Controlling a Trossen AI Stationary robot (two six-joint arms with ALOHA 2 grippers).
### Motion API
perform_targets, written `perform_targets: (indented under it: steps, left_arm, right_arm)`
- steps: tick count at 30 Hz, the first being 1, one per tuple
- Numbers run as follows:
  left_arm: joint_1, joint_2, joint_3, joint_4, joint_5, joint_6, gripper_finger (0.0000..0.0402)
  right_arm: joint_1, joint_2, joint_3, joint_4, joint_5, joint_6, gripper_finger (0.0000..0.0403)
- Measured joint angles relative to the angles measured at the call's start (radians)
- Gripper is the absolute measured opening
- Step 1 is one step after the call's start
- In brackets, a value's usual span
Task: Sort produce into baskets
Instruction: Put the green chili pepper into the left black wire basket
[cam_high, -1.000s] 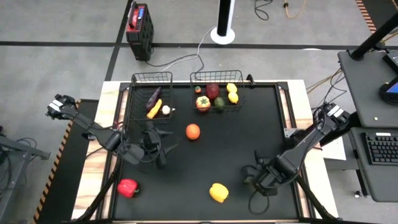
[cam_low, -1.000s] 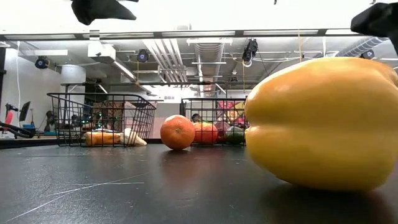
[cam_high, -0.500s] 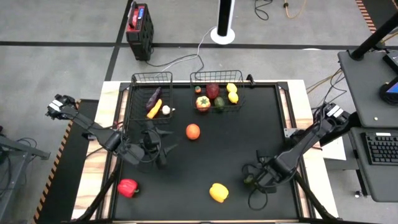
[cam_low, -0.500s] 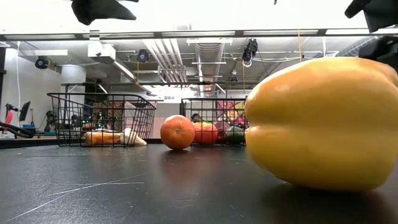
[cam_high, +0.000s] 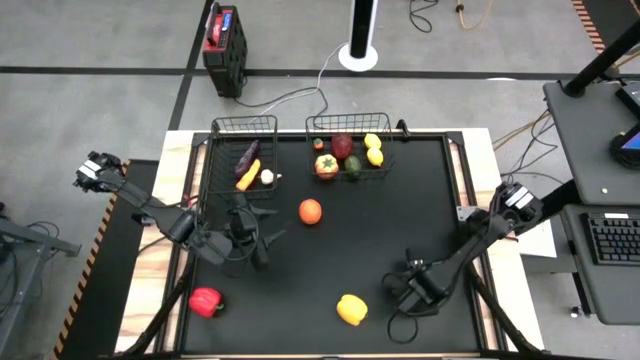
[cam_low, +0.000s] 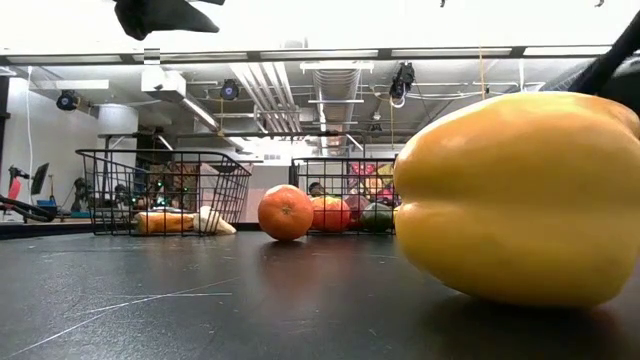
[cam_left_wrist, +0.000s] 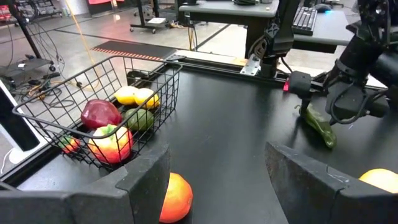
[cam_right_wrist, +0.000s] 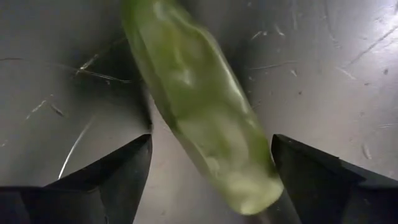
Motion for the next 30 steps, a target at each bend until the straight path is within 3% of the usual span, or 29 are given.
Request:
perform_targets:
  steps: [6,16,30]
  left_arm:
    - [0.000,0.000,0.000,0.000,0.000,0.000,0.0241]
    - [0.000,0.065,0.000,0.033,-0.001,0.000,0.0241]
    - [-0.001,0.152,0.000,0.077,-0.001,0.029,0.0241]
  right_arm:
    - [0.000,0.037,0.005,0.001,-0.011,0.000,0.0307]
    - [-0.007,-0.011,0.004,0.020,-0.001,0.046,0.0205]
    - [-0.007,-0.260,0.004,0.150,0.159,0.118,0.0118]
